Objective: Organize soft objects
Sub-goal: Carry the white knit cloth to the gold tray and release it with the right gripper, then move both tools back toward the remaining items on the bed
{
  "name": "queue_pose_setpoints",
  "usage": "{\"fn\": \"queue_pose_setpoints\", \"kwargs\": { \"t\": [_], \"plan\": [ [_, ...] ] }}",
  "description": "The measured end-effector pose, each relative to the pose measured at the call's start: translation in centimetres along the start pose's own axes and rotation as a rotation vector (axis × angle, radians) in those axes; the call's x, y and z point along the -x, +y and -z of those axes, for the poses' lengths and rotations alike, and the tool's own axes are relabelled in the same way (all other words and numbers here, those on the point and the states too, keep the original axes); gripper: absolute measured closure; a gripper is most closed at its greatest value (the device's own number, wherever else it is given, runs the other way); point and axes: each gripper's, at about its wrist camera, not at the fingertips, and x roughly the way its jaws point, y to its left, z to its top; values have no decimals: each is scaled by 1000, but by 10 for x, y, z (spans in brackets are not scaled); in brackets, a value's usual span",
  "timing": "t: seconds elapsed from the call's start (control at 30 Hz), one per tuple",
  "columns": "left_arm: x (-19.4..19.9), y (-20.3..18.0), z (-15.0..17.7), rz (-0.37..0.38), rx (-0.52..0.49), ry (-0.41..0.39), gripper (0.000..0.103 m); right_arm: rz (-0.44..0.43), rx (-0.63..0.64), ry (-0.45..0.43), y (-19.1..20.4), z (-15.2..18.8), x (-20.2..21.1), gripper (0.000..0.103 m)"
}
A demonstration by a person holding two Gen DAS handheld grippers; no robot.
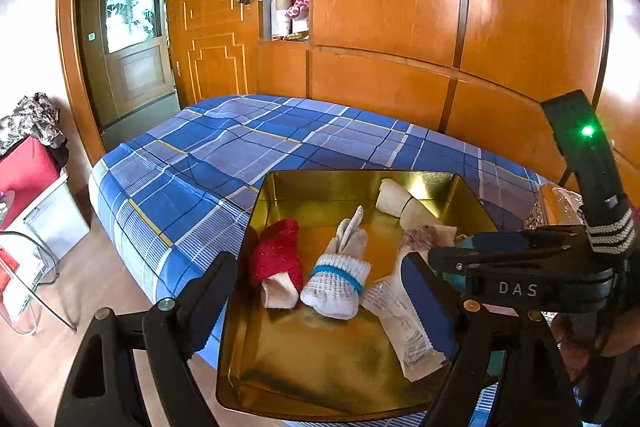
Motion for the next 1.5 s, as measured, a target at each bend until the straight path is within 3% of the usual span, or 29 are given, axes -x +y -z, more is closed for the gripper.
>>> {"fn": "queue_pose_setpoints", "kwargs": {
  "t": [0.67,0.97,1.23,1.5],
  "plan": [
    [-3,-7,7,7,-16,22,18,191,17,-145,-8,42,57,44],
    [2,-25,11,61,-56,24,18,294,24,-267,-18,70,101,44],
    [11,-43,15,144,-89,16,18,394,-83,-340,-73,104,159,44],
    [34,-73,20,268,-162,4,18,521,-333,-325,-175,168,215,44]
  ]
}}
